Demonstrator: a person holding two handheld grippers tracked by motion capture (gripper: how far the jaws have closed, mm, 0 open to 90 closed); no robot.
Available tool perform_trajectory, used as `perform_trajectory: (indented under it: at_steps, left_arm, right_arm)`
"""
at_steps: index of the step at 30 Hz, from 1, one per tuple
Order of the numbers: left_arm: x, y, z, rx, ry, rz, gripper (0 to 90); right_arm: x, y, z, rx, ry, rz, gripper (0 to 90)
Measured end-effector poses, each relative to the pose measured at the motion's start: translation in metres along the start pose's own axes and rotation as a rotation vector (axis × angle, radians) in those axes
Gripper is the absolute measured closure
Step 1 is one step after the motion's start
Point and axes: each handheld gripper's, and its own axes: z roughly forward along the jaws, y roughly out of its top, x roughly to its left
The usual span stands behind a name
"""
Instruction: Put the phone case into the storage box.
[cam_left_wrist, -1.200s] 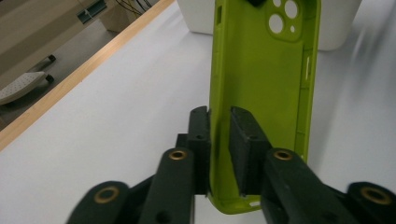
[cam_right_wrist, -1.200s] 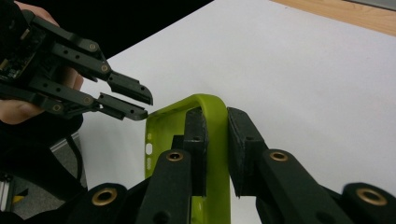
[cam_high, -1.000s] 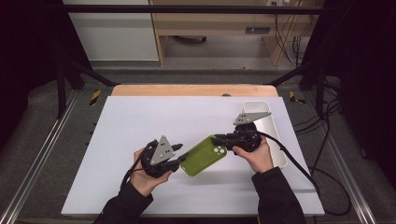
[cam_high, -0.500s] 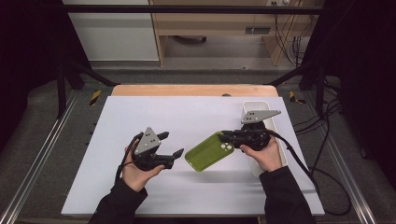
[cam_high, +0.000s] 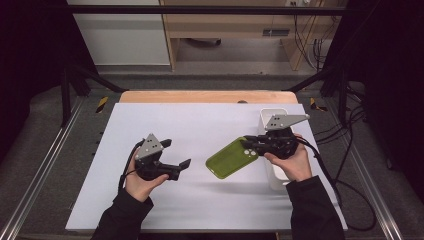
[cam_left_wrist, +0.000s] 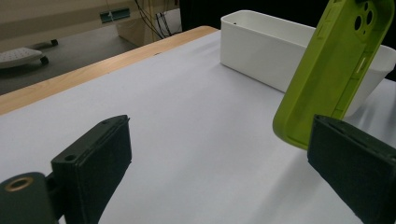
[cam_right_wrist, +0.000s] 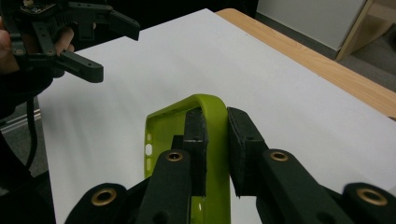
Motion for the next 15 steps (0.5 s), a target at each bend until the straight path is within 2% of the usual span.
perform_trajectory:
  at_steps: [3, 8, 15]
  left_arm:
    - [0.004, -0.003, -0.003, -0.003, 0.021, -0.010, 3.8]
    - [0.014, -0.008, -0.009, -0.020, 0.017, -0.039, 2.4]
    - [0.025, -0.017, -0.018, -0.048, 0.022, -0.035, 2.3]
  right_arm:
    - [0.000, 0.003, -0.004, 0.005, -0.009, -0.020, 78.9]
    - [0.000, 0.008, -0.011, 0.015, -0.031, -0.054, 78.8]
    - [0.002, 0.015, -0.019, 0.030, -0.058, -0.094, 78.8]
